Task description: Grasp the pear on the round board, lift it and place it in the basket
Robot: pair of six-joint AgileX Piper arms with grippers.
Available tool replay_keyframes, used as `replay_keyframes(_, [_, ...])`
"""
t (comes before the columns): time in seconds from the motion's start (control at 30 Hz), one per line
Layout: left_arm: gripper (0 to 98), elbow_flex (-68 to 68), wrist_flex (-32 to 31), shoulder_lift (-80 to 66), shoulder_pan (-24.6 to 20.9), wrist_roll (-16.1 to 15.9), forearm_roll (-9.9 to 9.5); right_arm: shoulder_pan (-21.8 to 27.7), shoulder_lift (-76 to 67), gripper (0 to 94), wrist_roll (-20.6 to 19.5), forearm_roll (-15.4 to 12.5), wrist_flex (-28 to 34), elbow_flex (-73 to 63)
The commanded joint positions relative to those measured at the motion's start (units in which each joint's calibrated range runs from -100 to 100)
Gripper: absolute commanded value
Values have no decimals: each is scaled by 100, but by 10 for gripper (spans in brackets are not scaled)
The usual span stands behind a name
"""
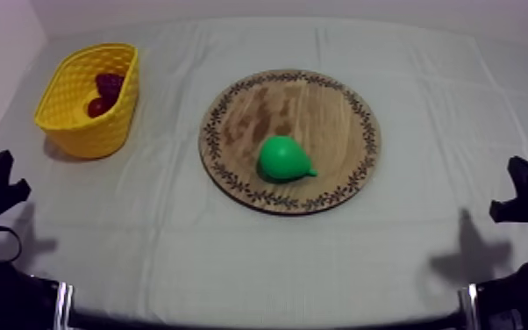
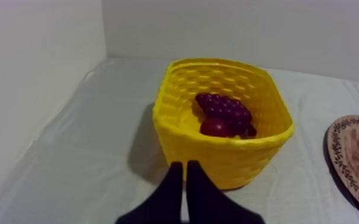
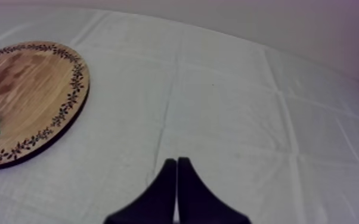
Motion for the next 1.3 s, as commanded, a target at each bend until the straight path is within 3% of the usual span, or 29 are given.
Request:
replay_keyframes(0.0, [0, 0, 37, -4, 23, 5, 3, 1, -5, 5, 1, 2, 1, 5])
replay_keyframes(0.57, [0, -55, 291, -4, 118, -53, 15, 1, -5, 5, 0, 2, 1, 5])
replay_keyframes(0.73, [0, -279, 251, 252, 196, -55, -76, 1, -5, 5, -1, 2, 1, 5])
replay_keyframes(1.13, [0, -2731, 514, 2291, 467, -109, -114, 1, -5, 5, 1, 2, 1, 5])
replay_keyframes(1.27, [0, -3551, 571, 3113, 861, -15, -363, 1, -5, 5, 1, 2, 1, 5])
